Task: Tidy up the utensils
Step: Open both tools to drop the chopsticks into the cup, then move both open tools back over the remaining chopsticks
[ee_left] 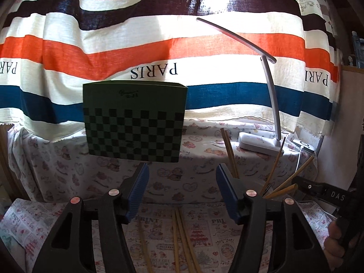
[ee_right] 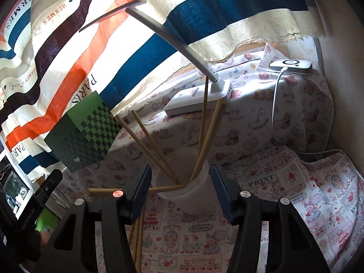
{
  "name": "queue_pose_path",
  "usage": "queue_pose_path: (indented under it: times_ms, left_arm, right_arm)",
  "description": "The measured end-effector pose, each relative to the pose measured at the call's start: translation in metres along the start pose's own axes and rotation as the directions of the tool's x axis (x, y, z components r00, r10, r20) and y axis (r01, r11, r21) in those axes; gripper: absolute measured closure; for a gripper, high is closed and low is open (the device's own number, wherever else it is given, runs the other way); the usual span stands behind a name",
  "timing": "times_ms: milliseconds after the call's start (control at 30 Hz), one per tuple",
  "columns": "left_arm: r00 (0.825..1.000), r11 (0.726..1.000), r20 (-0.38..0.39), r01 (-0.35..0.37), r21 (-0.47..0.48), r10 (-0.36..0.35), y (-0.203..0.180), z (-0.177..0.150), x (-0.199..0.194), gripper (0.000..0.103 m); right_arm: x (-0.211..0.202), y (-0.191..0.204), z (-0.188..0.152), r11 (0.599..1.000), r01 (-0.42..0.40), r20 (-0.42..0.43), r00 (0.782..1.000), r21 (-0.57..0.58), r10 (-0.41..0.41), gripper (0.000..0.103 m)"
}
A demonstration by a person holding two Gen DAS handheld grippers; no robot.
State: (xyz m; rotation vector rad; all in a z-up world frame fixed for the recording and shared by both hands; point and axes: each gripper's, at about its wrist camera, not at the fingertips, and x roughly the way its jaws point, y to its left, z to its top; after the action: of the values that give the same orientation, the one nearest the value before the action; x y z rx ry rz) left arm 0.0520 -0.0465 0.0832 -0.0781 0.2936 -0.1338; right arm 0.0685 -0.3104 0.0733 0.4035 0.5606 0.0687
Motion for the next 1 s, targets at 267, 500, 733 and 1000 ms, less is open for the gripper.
queue_pose_path:
  times_ms: [267, 500, 733, 1000]
  left_arm:
    - [0.997, 0.997, 0.050, -0.056, 0.049, 0.054, 0.013, -0.024, -0.034, 0.007]
    - [0.996, 0.997, 0.063, -0.061, 0.046, 0.058, 0.027, -0.038, -0.039, 0.001]
    - [0.992, 0.992, -0.015, -0.122, 0.020, 0.122, 0.041, -0.055, -0.022, 0.001]
    - [0.988, 0.989, -0.059, -0.143, 0.035, 0.145, 0.040, -0.066, -0.006, 0.001]
  right_arm:
    - [-0.016, 0.017, -0.016, 0.999, -0.001, -0.013, 1.000, -0.043, 0.001, 0.045]
    - [-0.017, 0.026, -0.035, 0.995, -0.032, 0.011, 0.999, -0.089, 0.033, 0.045]
    - [0.003, 0.027, -0.050, 0.989, 0.010, -0.048, 0.999, -0.145, -0.017, 0.043]
    - [0.012, 0.026, -0.059, 0.987, 0.055, -0.054, 0.996, -0.148, -0.064, 0.033]
